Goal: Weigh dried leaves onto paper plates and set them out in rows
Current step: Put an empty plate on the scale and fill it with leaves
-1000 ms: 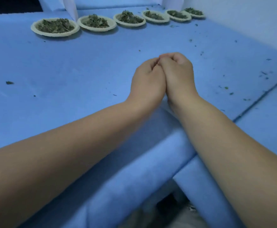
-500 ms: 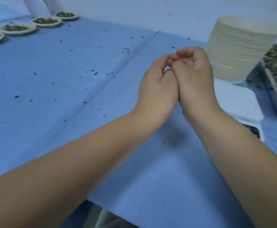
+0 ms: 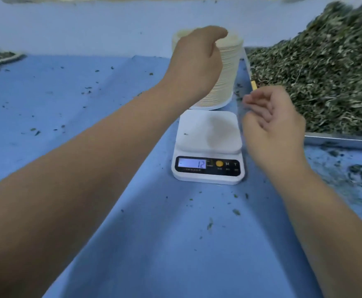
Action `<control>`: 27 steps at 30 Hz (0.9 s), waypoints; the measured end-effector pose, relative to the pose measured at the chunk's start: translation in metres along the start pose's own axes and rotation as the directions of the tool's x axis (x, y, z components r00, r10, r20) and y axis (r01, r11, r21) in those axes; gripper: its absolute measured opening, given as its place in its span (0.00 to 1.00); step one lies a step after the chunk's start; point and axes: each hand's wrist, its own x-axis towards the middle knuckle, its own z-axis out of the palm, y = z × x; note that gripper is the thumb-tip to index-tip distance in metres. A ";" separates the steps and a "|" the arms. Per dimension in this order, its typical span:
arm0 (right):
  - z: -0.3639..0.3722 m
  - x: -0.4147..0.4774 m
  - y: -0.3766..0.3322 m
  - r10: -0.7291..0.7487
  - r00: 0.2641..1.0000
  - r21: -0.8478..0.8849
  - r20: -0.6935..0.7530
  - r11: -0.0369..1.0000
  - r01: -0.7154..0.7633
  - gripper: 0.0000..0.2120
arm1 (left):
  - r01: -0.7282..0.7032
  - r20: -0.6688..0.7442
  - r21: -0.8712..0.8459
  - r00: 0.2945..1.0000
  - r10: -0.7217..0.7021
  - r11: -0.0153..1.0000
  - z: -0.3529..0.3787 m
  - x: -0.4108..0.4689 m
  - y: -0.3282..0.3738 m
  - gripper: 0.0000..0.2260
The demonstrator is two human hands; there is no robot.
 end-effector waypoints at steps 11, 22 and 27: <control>-0.001 0.003 0.009 -0.014 0.999 -0.132 0.046 0.991 0.020 0.15 | -0.238 0.238 0.610 0.965 0.112 0.756 0.015 0.051 -0.016 0.08; 0.004 0.004 0.014 -0.055 0.997 -0.114 0.051 0.992 0.061 0.14 | -0.446 0.390 0.686 0.893 0.227 0.575 0.015 0.054 -0.019 0.10; 0.006 0.004 0.016 -0.053 0.997 -0.108 0.053 0.992 0.058 0.14 | -0.500 0.406 0.693 0.866 0.291 0.520 0.018 0.057 -0.026 0.11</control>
